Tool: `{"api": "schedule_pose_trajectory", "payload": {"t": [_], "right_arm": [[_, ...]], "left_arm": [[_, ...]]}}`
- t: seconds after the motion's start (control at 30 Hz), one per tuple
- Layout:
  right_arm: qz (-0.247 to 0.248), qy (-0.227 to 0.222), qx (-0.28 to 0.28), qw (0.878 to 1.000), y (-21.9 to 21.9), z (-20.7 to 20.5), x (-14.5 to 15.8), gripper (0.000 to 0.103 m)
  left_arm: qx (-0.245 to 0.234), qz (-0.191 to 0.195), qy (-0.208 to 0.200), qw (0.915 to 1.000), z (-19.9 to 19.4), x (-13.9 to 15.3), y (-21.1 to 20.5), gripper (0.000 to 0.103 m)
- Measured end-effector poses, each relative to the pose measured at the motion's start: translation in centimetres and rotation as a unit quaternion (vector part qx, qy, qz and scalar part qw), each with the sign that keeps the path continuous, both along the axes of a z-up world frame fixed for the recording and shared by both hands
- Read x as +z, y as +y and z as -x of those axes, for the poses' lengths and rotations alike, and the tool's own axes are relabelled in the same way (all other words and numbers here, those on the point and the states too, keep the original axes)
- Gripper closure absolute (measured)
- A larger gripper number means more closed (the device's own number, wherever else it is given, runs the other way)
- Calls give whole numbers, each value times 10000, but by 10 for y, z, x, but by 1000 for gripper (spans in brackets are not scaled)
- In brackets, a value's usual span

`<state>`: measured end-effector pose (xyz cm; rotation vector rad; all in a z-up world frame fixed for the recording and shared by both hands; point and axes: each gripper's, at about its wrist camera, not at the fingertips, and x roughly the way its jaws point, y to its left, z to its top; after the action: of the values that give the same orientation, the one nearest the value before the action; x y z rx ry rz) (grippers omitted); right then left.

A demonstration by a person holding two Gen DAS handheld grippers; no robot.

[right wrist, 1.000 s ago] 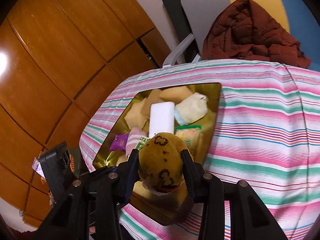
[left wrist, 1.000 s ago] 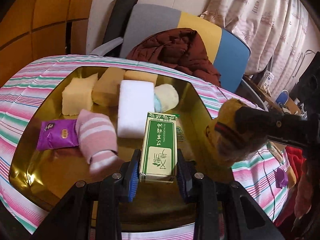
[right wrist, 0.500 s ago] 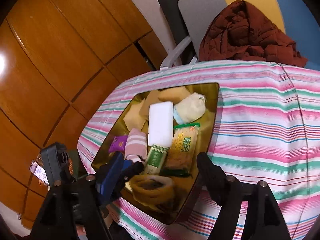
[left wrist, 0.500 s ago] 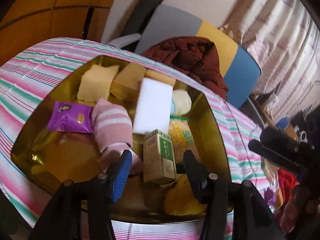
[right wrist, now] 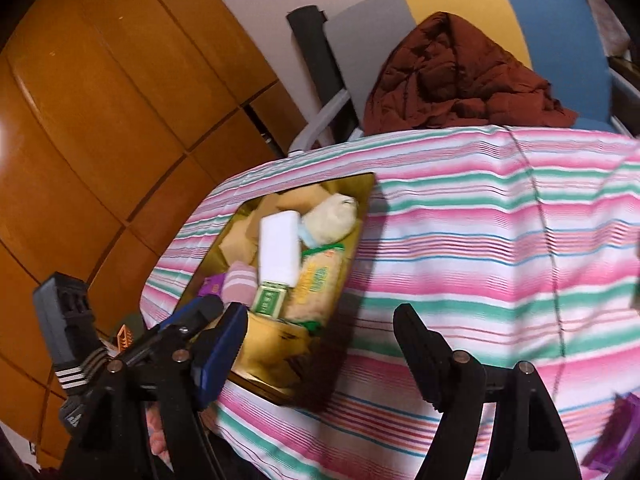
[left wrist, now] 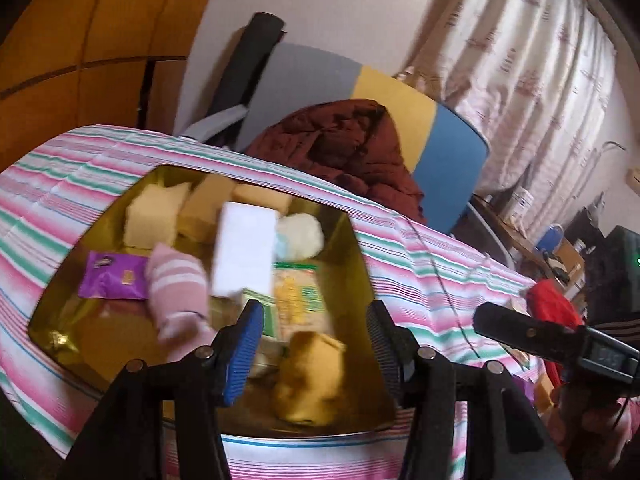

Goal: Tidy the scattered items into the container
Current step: 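Move both tools from the tray toward the cracker box and purple item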

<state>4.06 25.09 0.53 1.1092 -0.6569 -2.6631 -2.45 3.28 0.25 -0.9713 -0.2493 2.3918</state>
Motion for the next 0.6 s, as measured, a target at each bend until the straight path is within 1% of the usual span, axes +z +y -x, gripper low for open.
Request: {"api": "schedule_pose_trajectory", "payload": {"t": [0.2, 0.33, 0.5, 0.6], "right_arm": [[87, -24, -325, 9994, 28, -16, -2, 26], [13, -86, -549, 9985, 47, -28, -2, 26], [-208, -574, -1040, 9927, 81, -45, -5, 26], [-277, -896, -1220, 9881, 114, -62, -3, 26]], "left_arm": [[-324, 18, -55, 9995, -11, 1, 25, 49], [-644, 109, 7, 9979, -22, 2, 41, 49], [-1142, 215, 53, 9932, -39, 4, 69, 49], [-1434, 283, 32, 9893, -48, 3, 89, 49]]}}
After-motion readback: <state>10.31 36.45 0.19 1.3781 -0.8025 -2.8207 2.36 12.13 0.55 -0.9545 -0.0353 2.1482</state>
